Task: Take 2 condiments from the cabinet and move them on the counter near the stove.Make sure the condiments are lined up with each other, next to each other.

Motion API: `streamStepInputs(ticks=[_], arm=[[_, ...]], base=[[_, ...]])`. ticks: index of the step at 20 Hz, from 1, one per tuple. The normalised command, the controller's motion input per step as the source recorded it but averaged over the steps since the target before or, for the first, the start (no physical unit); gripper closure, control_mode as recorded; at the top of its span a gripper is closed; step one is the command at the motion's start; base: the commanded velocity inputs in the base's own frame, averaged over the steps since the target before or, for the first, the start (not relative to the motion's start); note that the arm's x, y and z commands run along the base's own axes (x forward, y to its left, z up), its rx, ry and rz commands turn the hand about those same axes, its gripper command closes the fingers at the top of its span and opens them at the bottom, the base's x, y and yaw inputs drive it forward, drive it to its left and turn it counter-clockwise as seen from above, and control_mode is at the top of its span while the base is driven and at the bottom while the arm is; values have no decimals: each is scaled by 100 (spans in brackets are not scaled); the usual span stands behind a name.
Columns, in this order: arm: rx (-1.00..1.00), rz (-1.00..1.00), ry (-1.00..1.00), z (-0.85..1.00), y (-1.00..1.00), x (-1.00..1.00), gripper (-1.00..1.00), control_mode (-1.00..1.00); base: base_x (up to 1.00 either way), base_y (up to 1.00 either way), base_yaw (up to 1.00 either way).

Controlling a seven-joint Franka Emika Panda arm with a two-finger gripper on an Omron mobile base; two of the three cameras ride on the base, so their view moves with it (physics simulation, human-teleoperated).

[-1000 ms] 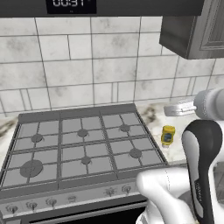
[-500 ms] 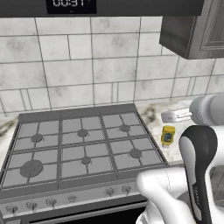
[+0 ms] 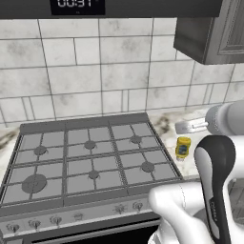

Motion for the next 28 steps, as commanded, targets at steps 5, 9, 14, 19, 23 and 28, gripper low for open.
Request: streamStepInputs(ticks=[5,9,14,19,23,28], arm=[[0,0,0,0,0,0,-100,100],[0,0,0,0,0,0,-100,100],[0,0,0,0,0,0,-100,100],[0,0,0,0,0,0,-100,100],[0,0,0,0,0,0,-100,100],[0,0,0,0,0,0,-100,100]], base=[[-10,0,0],[-77,-1,-1],[-68,-33,-22],[12,-73,-21],[0,-100,-19],[10,-99,-7]])
